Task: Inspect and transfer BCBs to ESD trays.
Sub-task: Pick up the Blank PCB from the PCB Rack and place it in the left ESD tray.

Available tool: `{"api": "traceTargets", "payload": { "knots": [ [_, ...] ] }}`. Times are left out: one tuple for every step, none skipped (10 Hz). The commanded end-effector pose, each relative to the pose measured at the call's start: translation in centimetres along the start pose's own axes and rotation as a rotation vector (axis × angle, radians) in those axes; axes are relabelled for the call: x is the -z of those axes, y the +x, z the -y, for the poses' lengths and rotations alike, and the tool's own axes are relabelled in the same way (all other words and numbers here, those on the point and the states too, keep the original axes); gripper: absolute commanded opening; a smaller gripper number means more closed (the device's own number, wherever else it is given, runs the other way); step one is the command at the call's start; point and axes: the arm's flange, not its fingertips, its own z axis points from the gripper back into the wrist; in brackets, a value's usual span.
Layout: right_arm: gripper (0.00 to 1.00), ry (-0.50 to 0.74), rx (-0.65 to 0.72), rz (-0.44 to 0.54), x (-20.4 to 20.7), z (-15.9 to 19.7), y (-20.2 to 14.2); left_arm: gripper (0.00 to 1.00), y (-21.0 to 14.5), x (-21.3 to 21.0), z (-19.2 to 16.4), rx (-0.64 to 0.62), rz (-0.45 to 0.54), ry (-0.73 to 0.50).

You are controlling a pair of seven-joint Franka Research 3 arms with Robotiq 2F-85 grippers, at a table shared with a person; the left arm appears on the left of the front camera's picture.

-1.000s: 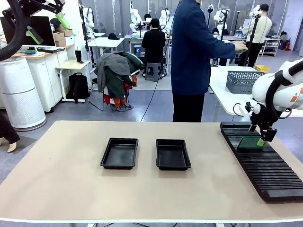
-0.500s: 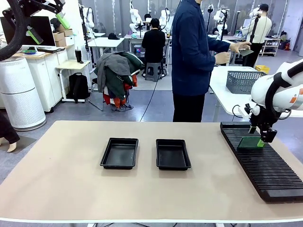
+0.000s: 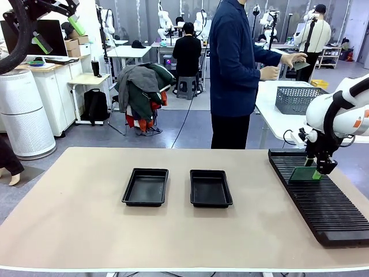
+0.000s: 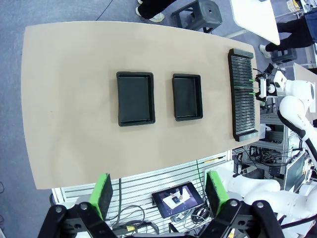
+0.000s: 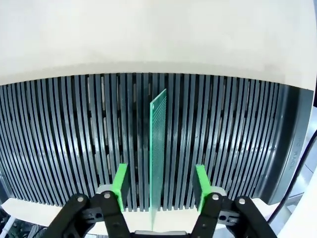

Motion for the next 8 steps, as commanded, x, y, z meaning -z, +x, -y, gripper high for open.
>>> {"api": "traceTargets", "payload": {
  "knots": [
    [0.59, -0.031, -0.023, 0.023, 0.39, -0.32, -0.18, 1.00, -0.03, 0.05, -0.10, 0.008, -0.002, -0.001],
    [0.53, -0.036, -0.023, 0.023, 0.36, -0.38, -0.18, 1.00, -0.03, 0.05, -0.10, 0.008, -0.002, -0.001],
    [0.49, -0.043, -0.026, 0.024, 0.32, -0.44, -0.08, 1.00, -0.03, 0.05, -0.10, 0.008, -0.002, -0.001],
    [0.44, -0.047, -0.032, 0.030, 0.33, -0.48, 0.01, 1.00, -0.03, 0.05, -0.10, 0.008, -0.002, -0.001],
    [0.40, -0.047, -0.032, 0.023, 0.28, -0.52, 0.17, 1.00, -0.03, 0.05, -0.10, 0.008, -0.002, -0.001],
    [0.35, -0.045, -0.034, 0.018, 0.25, -0.58, 0.15, 1.00, -0.03, 0.05, -0.10, 0.008, -0.002, -0.001],
    [0.31, -0.045, -0.033, 0.015, 0.18, -0.59, 0.11, 1.00, -0.03, 0.05, -0.10, 0.008, -0.002, -0.001],
    [0.26, -0.043, -0.037, 0.015, 0.22, -0.59, 0.06, 1.00, -0.03, 0.05, -0.10, 0.008, -0.002, -0.001]
  ]
}}
